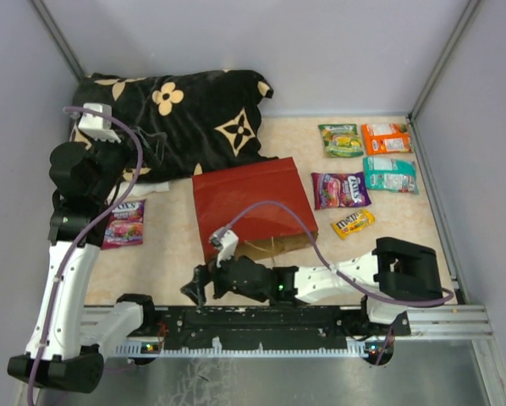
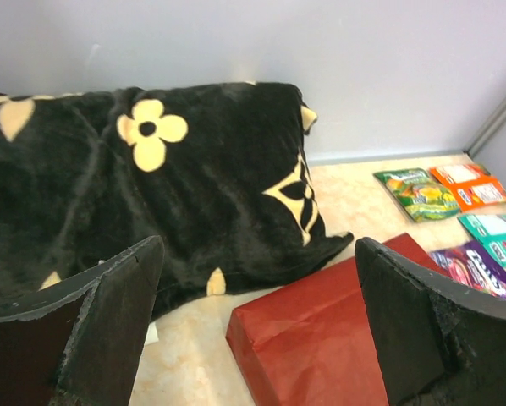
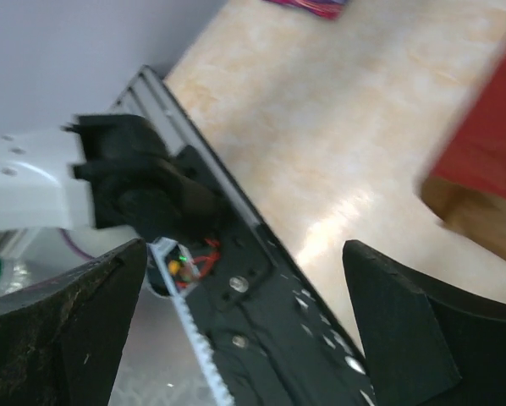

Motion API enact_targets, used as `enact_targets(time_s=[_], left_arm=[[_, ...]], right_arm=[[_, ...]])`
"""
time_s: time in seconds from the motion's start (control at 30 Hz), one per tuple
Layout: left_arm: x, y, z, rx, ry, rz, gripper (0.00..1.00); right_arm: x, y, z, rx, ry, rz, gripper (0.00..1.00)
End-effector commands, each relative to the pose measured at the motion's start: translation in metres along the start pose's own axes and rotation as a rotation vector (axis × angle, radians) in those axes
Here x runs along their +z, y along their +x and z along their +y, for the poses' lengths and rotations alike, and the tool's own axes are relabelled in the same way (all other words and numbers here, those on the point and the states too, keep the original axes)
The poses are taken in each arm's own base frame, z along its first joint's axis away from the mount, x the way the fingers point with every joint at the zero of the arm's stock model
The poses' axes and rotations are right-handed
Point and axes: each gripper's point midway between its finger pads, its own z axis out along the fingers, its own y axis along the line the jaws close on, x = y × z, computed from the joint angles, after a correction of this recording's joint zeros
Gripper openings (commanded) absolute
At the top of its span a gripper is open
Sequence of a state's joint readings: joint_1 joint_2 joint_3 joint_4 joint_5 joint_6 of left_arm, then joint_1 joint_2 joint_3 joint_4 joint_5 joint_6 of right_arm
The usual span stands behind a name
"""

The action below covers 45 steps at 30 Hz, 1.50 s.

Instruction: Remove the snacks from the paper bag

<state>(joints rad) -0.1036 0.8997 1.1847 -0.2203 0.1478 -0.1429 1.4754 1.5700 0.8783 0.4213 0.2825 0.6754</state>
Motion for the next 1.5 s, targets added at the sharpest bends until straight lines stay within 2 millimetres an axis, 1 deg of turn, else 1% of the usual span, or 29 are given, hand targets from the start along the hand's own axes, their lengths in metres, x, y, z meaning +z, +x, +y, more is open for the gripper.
enact_targets(time_s=[0.0,0.07,0.13,0.17,0.23,0.3,0.33,0.4,0.43,0.47,0.53,0.6,0.63,0.67,0.73,0.77,0.83,0.9,1.0,1.07,1.13,1.17,1.2,1.23,1.3,1.47], left_arm=[[0.007,0.002,-0.018,-0.003,0.114,0.038,0.95],[0.008,0.006,-0.027,0.002,0.171,0.053,0.89],[0.008,0.008,-0.03,0.003,0.195,0.054,0.88],[0.008,0.008,-0.031,0.003,0.199,0.053,0.88],[0.008,0.012,-0.035,0.001,0.226,0.059,0.89],[0.008,0.016,-0.046,-0.001,0.297,0.076,0.88],[0.007,0.019,-0.054,-0.001,0.349,0.09,0.85],[0.004,0.026,-0.077,0.002,0.489,0.126,0.77],[-0.001,0.029,-0.092,-0.001,0.575,0.148,0.76],[-0.006,0.033,-0.105,-0.003,0.651,0.17,0.76],[-0.018,0.038,-0.129,0.022,0.772,0.198,0.79],[-0.029,0.044,-0.146,0.067,0.83,0.21,0.85],[-0.035,0.048,-0.153,0.086,0.848,0.218,0.88],[-0.04,0.053,-0.16,0.095,0.862,0.228,0.9],[-0.049,0.066,-0.168,0.092,0.866,0.255,0.93],[-0.048,0.08,-0.165,0.08,0.833,0.287,0.95],[-0.049,0.1,-0.164,0.066,0.8,0.332,0.97],[-0.05,0.12,-0.162,0.058,0.769,0.375,0.97],[-0.053,0.15,-0.162,0.07,0.734,0.45,0.97],[-0.052,0.17,-0.158,0.11,0.687,0.503,0.95],[-0.054,0.187,-0.153,0.153,0.651,0.551,0.92],[-0.053,0.194,-0.149,0.17,0.623,0.568,0.92],[-0.054,0.199,-0.146,0.18,0.609,0.575,0.92],[-0.056,0.2,-0.145,0.185,0.606,0.571,0.91],[-0.058,0.198,-0.145,0.192,0.611,0.544,0.92],[-0.061,0.181,-0.156,0.172,0.662,0.466,0.93]], right_arm=[[-0.017,-0.014,-0.042,0.124,0.063,-0.13,0.99],[-0.026,-0.011,-0.071,0.266,0.052,-0.14,0.99],[-0.044,-0.015,-0.092,0.372,0.023,-0.21,0.99],[-0.055,-0.02,-0.099,0.396,0.026,-0.254,0.98],[-0.073,-0.024,-0.116,0.434,0.074,-0.32,0.96],[-0.091,-0.03,-0.128,0.486,0.09,-0.395,0.92],[-0.099,-0.032,-0.136,0.516,0.105,-0.434,0.89],[-0.112,-0.033,-0.152,0.588,0.155,-0.491,0.83],[-0.116,-0.029,-0.163,0.621,0.206,-0.499,0.8],[-0.119,-0.021,-0.173,0.637,0.267,-0.484,0.81],[-0.125,-0.02,-0.179,0.628,0.32,-0.493,0.84],[-0.133,-0.025,-0.175,0.603,0.329,-0.521,0.88],[-0.136,-0.027,-0.169,0.575,0.323,-0.523,0.9],[-0.139,-0.031,-0.162,0.548,0.312,-0.523,0.92],[-0.143,-0.043,-0.14,0.464,0.26,-0.524,0.96],[-0.144,-0.05,-0.126,0.422,0.224,-0.515,0.98],[-0.145,-0.062,-0.094,0.337,0.148,-0.481,0.99],[-0.144,-0.067,-0.068,0.266,0.106,-0.433,0.99],[-0.149,-0.071,-0.038,0.185,0.075,-0.399,0.99],[-0.159,-0.077,-0.025,0.176,0.043,-0.427,0.99],[-0.174,-0.084,-0.029,0.205,0.048,-0.477,0.99],[-0.186,-0.09,-0.035,0.249,0.055,-0.513,0.99],[-0.198,-0.092,-0.043,0.283,0.069,-0.547,0.99],[-0.211,-0.095,-0.051,0.315,0.067,-0.589,0.99],[-0.226,-0.096,-0.066,0.345,0.061,-0.631,0.99],[-0.241,-0.092,-0.089,0.365,0.109,-0.619,0.99]])
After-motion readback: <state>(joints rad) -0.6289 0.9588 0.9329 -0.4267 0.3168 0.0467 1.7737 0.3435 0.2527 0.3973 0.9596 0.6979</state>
